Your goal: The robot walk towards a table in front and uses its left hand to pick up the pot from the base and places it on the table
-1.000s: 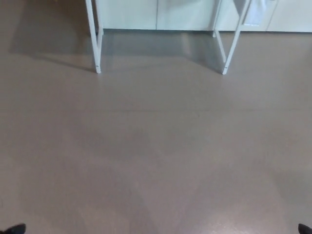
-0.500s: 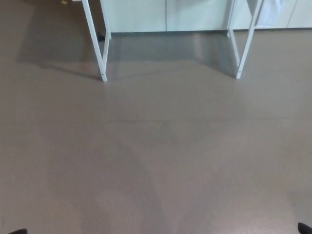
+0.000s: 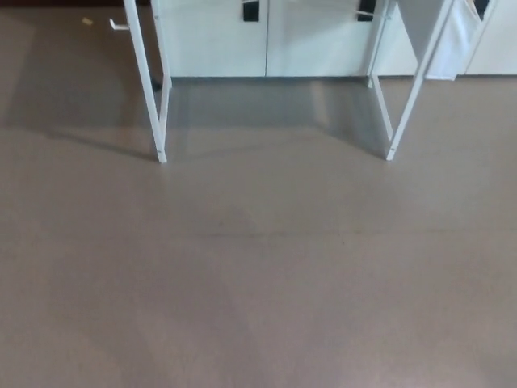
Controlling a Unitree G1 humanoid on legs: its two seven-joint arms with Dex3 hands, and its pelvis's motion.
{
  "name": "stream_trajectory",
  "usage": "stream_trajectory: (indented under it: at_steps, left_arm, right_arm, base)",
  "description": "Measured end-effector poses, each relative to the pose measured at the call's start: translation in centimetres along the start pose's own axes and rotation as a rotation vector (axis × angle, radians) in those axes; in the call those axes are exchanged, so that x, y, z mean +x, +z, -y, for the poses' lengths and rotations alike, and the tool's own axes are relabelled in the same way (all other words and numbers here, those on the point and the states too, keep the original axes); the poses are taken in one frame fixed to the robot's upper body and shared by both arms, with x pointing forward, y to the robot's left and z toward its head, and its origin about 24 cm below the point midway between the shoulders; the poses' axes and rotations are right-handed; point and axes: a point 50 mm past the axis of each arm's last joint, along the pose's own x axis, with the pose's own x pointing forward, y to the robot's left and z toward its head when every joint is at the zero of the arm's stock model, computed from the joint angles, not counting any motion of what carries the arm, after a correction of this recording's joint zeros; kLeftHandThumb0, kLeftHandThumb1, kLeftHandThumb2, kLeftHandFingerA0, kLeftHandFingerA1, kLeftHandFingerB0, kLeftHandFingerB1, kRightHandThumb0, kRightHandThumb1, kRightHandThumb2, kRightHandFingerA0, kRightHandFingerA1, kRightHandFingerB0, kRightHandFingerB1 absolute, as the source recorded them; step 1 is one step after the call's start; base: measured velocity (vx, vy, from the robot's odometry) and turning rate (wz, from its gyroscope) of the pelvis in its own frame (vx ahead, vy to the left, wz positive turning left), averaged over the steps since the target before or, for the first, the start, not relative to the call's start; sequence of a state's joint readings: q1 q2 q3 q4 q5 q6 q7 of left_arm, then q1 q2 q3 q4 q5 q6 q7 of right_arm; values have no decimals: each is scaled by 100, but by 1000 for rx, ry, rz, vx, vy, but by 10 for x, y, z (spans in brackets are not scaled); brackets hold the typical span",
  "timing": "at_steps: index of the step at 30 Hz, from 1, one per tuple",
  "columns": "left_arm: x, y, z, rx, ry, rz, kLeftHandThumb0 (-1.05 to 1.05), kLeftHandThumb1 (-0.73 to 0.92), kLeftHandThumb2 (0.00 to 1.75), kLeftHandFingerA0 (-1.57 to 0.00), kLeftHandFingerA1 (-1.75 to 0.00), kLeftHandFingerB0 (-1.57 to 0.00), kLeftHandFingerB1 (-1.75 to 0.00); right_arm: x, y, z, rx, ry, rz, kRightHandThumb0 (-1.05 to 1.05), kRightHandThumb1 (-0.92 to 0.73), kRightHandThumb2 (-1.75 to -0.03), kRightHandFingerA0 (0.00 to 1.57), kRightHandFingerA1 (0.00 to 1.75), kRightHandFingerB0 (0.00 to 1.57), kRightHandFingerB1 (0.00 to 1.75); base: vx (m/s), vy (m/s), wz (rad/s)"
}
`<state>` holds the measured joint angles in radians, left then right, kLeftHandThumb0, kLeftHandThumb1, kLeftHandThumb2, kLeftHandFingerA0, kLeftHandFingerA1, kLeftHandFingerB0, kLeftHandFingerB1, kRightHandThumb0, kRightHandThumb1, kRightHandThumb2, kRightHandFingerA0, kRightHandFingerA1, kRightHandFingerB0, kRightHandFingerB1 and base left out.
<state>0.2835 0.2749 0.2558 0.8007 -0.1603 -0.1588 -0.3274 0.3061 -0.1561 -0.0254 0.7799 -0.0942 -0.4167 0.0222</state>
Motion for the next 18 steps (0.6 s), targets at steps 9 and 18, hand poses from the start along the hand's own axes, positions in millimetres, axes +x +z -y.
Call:
stream_trajectory:
  at_steps: [9, 18]
  left_arm:
    - [-4, -14, -8, -5, 14, -42, -21, 51, 60, -23, -33, -26, -34]
    - [-1, -12, -8, 45, -3, -35, -37, 42, 60, -15, -33, -27, -37]
  right_arm:
    - [-4, -4, -7, -30, 17, 2, 8, -79, -65, 11, 34, 7, 29]
    - [-3, -6, -4, -68, -5, -6, -3, -70, -66, 9, 22, 14, 33]
  base:
    - [144, -91, 6]
    - [133, -12, -7]
